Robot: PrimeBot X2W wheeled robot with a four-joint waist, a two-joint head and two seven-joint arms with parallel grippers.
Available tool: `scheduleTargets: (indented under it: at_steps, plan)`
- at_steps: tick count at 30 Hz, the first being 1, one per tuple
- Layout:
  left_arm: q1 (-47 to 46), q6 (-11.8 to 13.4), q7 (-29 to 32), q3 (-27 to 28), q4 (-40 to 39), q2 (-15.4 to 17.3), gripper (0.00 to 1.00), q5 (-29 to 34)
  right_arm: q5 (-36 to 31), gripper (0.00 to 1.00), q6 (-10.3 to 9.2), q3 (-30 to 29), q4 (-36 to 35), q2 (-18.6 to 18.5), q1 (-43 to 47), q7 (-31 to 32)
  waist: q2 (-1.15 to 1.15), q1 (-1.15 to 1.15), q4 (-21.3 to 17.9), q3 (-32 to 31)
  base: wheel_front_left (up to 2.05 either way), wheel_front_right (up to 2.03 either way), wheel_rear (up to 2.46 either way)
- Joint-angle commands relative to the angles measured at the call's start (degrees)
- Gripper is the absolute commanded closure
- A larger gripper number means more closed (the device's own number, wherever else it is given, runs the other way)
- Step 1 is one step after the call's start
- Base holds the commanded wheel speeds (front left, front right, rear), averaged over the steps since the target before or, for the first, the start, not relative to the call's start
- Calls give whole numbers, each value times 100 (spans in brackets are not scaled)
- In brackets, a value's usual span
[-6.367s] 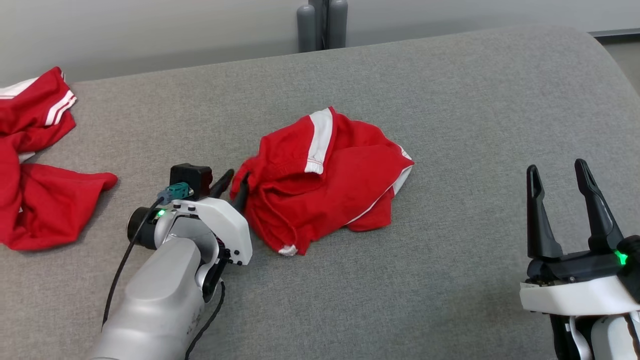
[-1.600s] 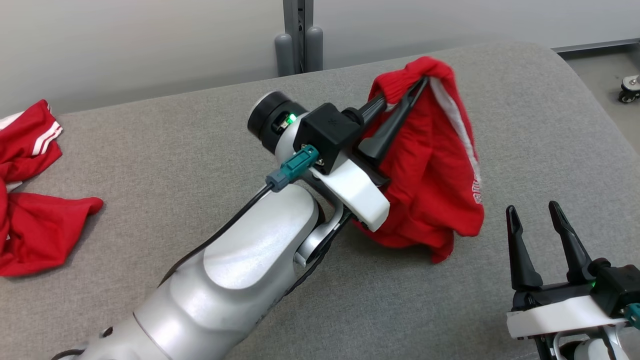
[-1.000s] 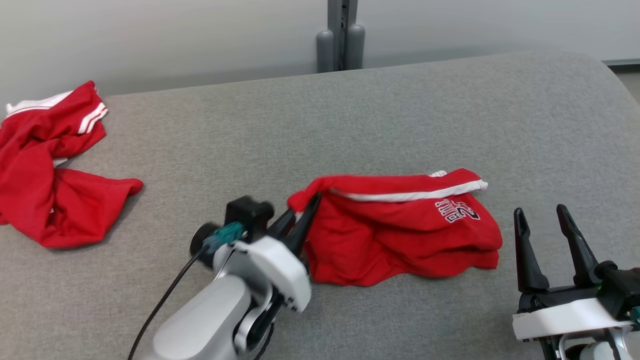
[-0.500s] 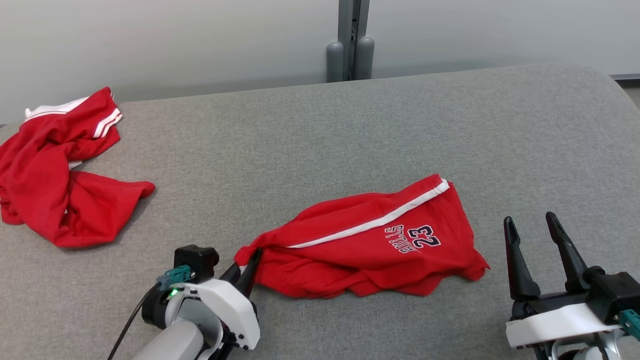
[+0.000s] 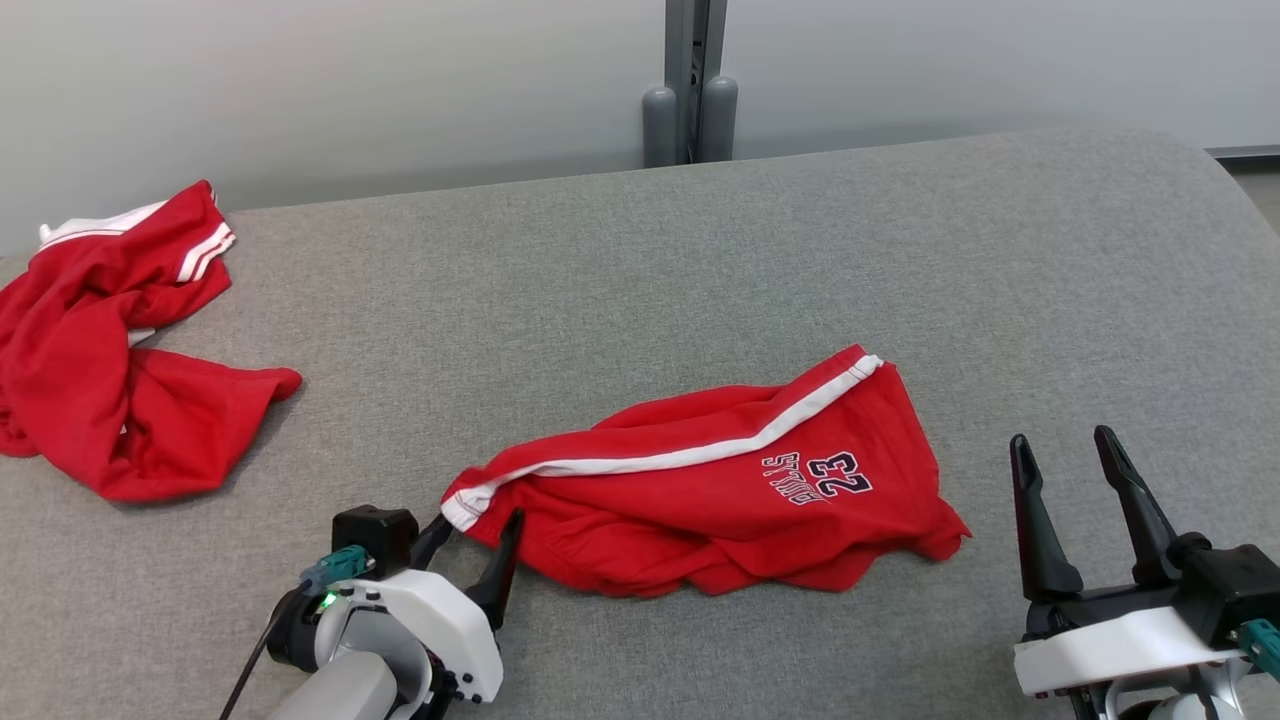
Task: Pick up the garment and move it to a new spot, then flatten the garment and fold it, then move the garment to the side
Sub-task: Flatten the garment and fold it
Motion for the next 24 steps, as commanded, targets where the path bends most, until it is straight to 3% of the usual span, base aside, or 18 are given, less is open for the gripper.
scheduleTargets:
  at_steps: [1, 8, 13, 24]
  plan:
    - [-32, -35, -51, 41, 19, 16, 0, 34, -22, 0, 1, -28, -8, -35, 27, -31, 0, 0, 7, -2, 0, 0, 0]
    - [229, 11, -101, 410, -170, 63, 0, 146, -33, 0, 1, -113, -48, -35, 32, -31, 0, 0, 98, -31, 0, 0, 0]
    - [592, 166, -100, 950, -782, 102, 0, 500, -75, 0, 1, -196, -81, -35, 18, -31, 0, 0, 220, -74, 0, 0, 0]
    - [1516, 226, -100, 2397, -2349, -415, 0, 1849, -230, 0, 1, -291, -182, -34, -20, -31, 0, 0, 421, -253, 0, 0, 0]
